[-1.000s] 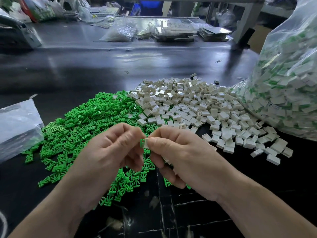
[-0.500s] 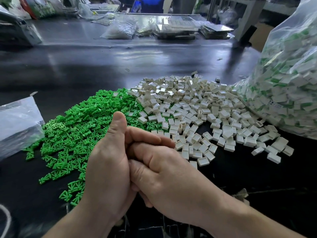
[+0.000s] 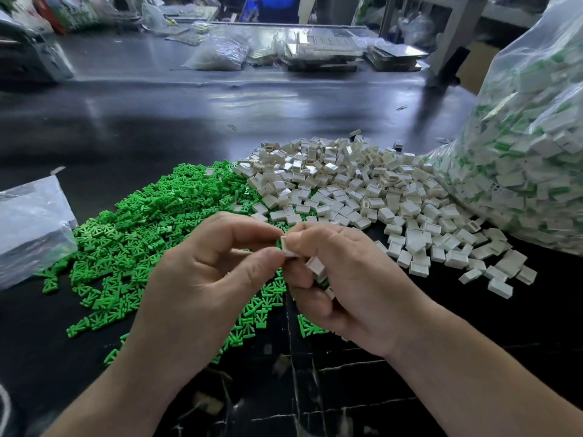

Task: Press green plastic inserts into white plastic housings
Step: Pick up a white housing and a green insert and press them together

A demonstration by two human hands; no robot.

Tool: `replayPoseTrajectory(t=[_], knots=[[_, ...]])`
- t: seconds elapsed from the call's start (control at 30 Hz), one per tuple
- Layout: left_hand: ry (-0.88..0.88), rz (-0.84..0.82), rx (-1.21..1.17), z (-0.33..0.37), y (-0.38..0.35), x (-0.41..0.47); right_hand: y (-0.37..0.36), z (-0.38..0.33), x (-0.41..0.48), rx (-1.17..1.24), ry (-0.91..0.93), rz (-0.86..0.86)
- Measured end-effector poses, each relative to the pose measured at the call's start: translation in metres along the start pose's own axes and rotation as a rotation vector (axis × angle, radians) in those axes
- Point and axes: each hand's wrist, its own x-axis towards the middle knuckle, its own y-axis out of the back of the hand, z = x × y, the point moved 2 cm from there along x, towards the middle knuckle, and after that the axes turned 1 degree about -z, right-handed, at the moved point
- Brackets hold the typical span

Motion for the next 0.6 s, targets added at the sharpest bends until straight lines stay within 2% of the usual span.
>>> replayPoseTrajectory(t=[0.17, 0.4, 0.53, 0.6], knots=[[-0.096, 0.05, 0.133, 0.004, 0.001, 0.0, 0.004, 0.002, 0.001, -0.01, -0.027, -0.005], [-0.175, 0.089, 0.195, 0.012, -0.002, -0.002, 0.009, 0.005, 0.003, 0.073, -0.046, -0.052], [-0.138, 0.09, 0.283, 0.005, 0.005, -0.002, 0.019, -0.004, 0.005, 0.317, 0.055, -0.156], [-0.091, -0.008, 0.467, -0.004, 0.005, 0.0, 0.025, -0.01, 0.005, 0.43, 0.083, -0.186]])
